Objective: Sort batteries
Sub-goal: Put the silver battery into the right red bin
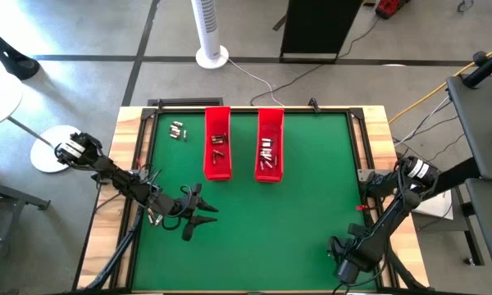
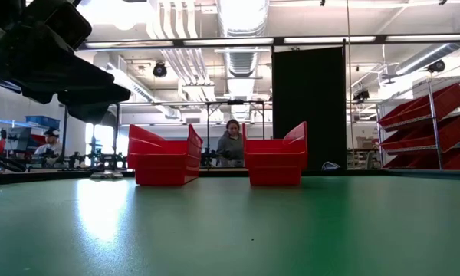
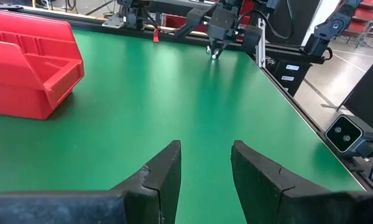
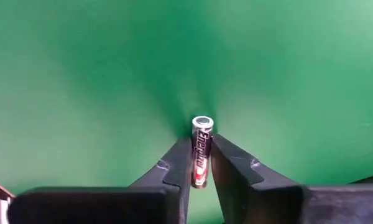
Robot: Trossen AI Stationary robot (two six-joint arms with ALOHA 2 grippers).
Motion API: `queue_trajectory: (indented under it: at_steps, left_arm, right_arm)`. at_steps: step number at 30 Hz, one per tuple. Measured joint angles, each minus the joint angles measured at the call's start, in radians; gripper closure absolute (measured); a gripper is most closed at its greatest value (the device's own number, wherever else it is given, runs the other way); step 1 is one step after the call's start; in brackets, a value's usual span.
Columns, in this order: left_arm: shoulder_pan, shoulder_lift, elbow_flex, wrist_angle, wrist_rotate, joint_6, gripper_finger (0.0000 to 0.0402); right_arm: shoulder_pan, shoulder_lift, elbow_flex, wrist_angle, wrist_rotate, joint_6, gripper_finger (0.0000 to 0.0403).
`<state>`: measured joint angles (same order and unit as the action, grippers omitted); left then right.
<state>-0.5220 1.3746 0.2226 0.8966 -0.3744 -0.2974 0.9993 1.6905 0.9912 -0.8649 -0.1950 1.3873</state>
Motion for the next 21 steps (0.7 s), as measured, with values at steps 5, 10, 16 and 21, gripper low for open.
queue_trajectory:
  at_steps: [5,10,16,21]
  left_arm:
    - [0.000,0.000,0.000,0.000,-0.003,0.010,0.0280]
    - [0.000,0.000,0.000,0.000,-0.006,0.036,0.0280]
    - [0.000,-0.078,0.000,-0.002,-0.007,0.129,0.0280]
    - [0.000,-0.232,0.000,-0.001,-0.009,0.185,0.0280]
  right_arm:
    - [-0.003,0.000,-0.005,0.014,0.006,0.008,0.0375]
    - [-0.002,-0.003,-0.005,0.024,0.052,0.026,0.0388]
    - [-0.003,-0.003,-0.005,0.091,0.226,0.042,0.0390]
    - [-0.005,0.002,-0.011,0.144,0.400,0.053,0.0390]
